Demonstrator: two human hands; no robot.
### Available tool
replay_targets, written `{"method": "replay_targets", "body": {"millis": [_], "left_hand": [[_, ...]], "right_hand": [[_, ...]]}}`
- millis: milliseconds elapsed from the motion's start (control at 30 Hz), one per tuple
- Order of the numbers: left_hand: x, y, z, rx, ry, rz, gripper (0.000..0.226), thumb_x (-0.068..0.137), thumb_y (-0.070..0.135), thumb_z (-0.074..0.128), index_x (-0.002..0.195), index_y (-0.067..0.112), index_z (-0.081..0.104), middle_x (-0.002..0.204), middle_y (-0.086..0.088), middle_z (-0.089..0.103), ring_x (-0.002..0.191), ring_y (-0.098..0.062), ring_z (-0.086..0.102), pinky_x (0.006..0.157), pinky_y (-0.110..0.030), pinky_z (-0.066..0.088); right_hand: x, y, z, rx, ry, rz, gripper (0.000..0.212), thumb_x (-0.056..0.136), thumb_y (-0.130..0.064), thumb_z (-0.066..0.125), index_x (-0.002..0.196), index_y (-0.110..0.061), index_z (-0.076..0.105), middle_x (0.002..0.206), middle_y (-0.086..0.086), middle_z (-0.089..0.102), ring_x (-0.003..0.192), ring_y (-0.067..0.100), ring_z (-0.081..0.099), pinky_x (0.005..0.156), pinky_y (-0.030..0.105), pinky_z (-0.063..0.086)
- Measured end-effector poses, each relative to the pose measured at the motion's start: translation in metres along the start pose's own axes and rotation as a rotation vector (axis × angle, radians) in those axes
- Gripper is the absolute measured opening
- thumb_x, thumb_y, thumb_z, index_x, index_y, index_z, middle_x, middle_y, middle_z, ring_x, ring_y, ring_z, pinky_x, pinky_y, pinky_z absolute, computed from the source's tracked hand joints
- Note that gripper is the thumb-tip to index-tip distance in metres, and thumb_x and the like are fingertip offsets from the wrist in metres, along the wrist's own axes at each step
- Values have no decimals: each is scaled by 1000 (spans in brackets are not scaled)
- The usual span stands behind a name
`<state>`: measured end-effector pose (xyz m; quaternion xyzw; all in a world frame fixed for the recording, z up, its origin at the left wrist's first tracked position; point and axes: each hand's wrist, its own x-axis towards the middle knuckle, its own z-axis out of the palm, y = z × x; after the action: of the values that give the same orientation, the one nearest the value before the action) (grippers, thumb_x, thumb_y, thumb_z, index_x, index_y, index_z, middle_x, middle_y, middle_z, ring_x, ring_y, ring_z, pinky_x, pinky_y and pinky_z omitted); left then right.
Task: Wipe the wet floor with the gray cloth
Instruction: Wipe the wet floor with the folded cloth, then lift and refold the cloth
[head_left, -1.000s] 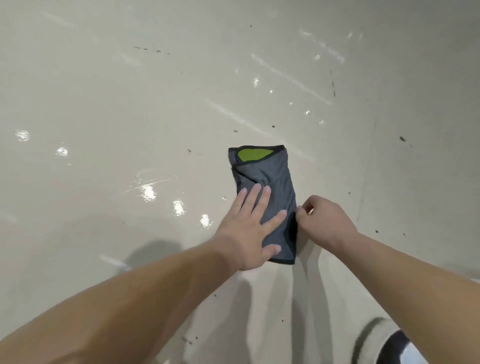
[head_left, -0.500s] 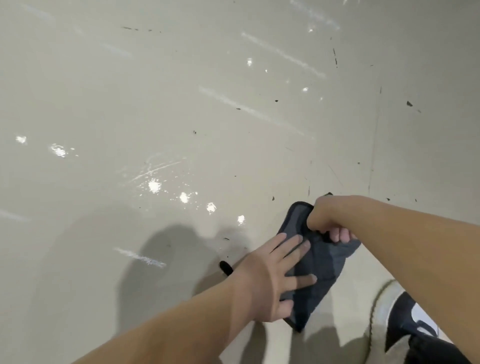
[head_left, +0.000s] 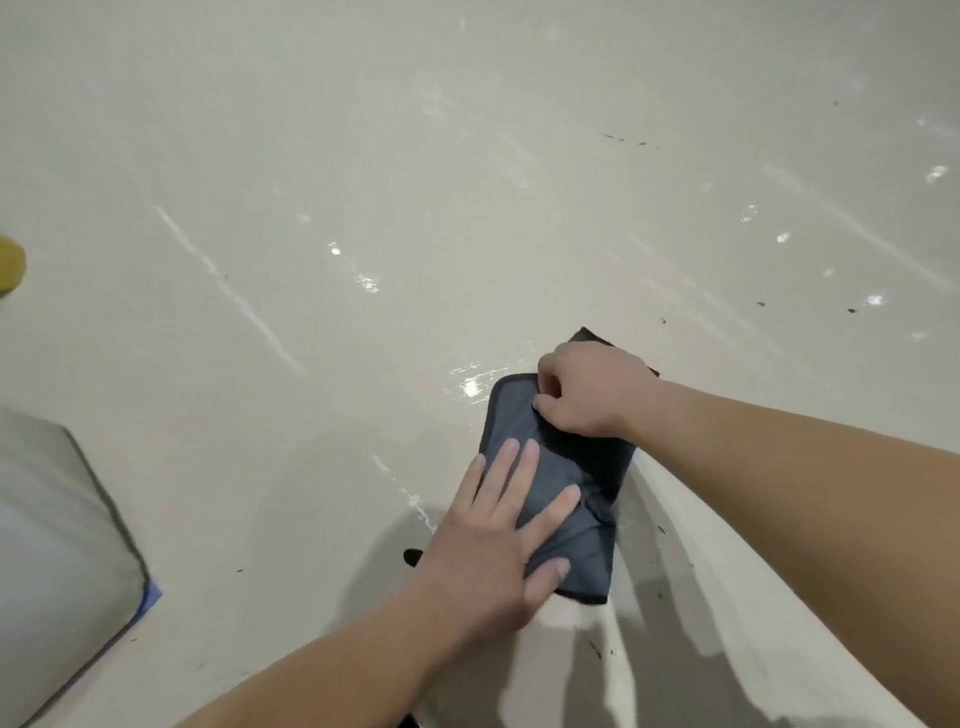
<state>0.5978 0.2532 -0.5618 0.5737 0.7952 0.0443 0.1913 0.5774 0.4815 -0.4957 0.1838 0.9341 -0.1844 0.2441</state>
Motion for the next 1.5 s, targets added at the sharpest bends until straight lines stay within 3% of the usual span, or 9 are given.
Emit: {"method": "replay_targets", "body": {"millis": [100,267,433,633,733,1100,1200,1367,1500], "left_hand": [[-18,14,3,-18,-50,-99,69,100,64,35,162,37,22,172,-19,0,158,-36,-13,122,-57,1],[10,-6,-34,-140,203,-111,37,100,41,49,132,26,62,146,-10,51,129,-35,49,107,-48,35],[65,-29,-67,-255,153,-484,50,99,35,54,146,26,44,145,-2,43,130,-28,38,105,-43,32],[88,-42,-77,-395,64,-429,15,86,30,69,95,35,57,92,13,59,97,-20,56,86,-37,41],[101,-44,-89,-432,137,-326,17,88,29,70,82,33,55,89,10,55,86,-15,57,76,-33,46],[172,-32,-90,-302,52,-262,9,98,31,63,105,28,66,110,4,57,102,-24,60,90,-44,53],[175,-29,-92,-271,19,-233,33,98,28,63,130,29,56,132,2,47,112,-23,57,95,-45,52],[169,-33,-103,-174,-187,-256,37,97,30,63,132,26,53,127,2,58,115,-25,56,96,-41,50],[154,-36,-123,-23,-195,-197,22,100,35,56,120,27,61,126,-2,52,117,-26,48,99,-42,46]], "right_hand": [[9,-19,2,-8,64,-87,7,92,-36,54,90,-30,58,101,-7,60,99,21,57,76,34,48],[5,-2,-2,40,57,130,24,76,-19,57,99,-26,57,102,-4,59,92,23,53,72,31,43],[-10,24,4,199,76,157,24,72,-19,62,94,-28,58,86,-11,55,89,23,56,64,28,40],[-29,39,6,89,209,40,10,78,-27,67,87,-30,63,84,-7,64,86,22,58,80,29,43],[-38,55,6,209,218,96,6,80,-24,64,77,-22,58,76,-7,66,82,23,60,82,31,49],[-35,89,22,446,232,426,11,87,-19,52,94,-26,57,105,-5,58,93,23,60,80,35,52],[-31,85,29,437,257,419,22,89,-29,59,110,-24,55,119,-2,41,95,26,61,88,40,53],[-21,84,18,474,80,424,15,78,-21,60,91,-17,54,90,-2,62,80,23,59,71,32,51],[-7,69,-18,367,-73,298,6,77,-9,53,76,-8,59,74,10,54,69,27,48,58,30,40]]}}
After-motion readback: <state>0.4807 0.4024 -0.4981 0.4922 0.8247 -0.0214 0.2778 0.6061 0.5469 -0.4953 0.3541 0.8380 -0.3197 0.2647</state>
